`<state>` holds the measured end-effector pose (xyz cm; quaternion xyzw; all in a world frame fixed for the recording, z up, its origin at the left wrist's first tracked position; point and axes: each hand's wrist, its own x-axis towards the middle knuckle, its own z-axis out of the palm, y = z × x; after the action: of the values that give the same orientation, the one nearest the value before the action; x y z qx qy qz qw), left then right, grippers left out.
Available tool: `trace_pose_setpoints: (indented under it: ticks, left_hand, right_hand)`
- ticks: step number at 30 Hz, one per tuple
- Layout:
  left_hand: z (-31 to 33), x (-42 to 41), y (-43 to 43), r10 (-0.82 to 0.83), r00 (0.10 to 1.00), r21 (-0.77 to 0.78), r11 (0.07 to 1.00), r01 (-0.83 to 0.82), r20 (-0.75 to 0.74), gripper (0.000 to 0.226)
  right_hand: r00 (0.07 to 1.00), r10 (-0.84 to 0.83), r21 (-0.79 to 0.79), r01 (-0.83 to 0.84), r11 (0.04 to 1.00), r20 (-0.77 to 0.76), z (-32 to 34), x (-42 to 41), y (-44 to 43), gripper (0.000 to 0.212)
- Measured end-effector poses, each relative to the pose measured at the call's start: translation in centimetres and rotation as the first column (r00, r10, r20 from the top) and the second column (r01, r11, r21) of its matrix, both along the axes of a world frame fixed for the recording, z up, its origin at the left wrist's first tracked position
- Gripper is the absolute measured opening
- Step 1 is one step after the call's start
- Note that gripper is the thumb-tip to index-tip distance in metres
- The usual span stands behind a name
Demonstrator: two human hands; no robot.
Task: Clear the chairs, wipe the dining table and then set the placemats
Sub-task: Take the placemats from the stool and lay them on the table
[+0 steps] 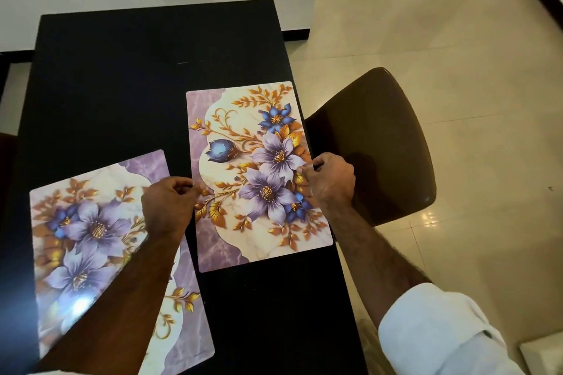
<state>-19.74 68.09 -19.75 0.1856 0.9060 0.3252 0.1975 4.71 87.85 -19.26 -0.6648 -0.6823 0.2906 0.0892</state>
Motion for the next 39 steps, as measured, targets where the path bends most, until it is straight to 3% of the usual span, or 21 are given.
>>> trace_pose_setpoints:
  ticks: [18,23,28,30,33,36,39]
  left_hand:
    - [0.7,0.7,0.1,-0.011,1.000,-0.021,1.000,0.011,-0.021,0.035]
    - [0.7,0.6,0.1,-0.002,1.000,-0.058,0.998,0.000,-0.026,0.036]
    - [1.9,0.3,-1.7,0.054,0.998,0.082,0.995,-0.056,0.027,0.021]
    - [2.9,0.2,-3.8,0.102,0.995,0.190,0.976,-0.102,0.012,0.019]
    - [4.4,0.2,-9.5,0.154,0.987,0.243,0.960,-0.140,-0.041,0.015]
    - [4.5,-0.2,-16.5,0.240,0.967,0.169,0.960,-0.223,-0.083,0.016]
    - [4.5,-2.2,-22.8,0.368,0.926,-0.061,0.925,-0.374,-0.086,0.043]
  right_hand:
    - [0.997,-0.041,0.035,0.043,0.998,-0.059,0.2,0.3,-1.3,0.042]
    - [0.999,-0.026,0.033,0.027,0.999,-0.039,0.3,0.0,-1.4,0.035]
    - [0.998,-0.036,0.070,0.039,0.997,-0.046,2.5,-0.5,-2.2,0.046]
    - [0.998,0.017,0.164,-0.008,0.986,-0.058,4.2,-1.1,-4.2,0.042]
    - [0.974,0.220,0.168,-0.207,0.964,-0.062,5.8,-3.8,-11.3,0.034]
    - [0.882,0.465,0.133,-0.453,0.881,-0.079,5.5,-6.9,-20.3,0.028]
    - [0.792,0.610,0.032,-0.609,0.792,-0.007,5.6,-10.3,-27.8,0.034]
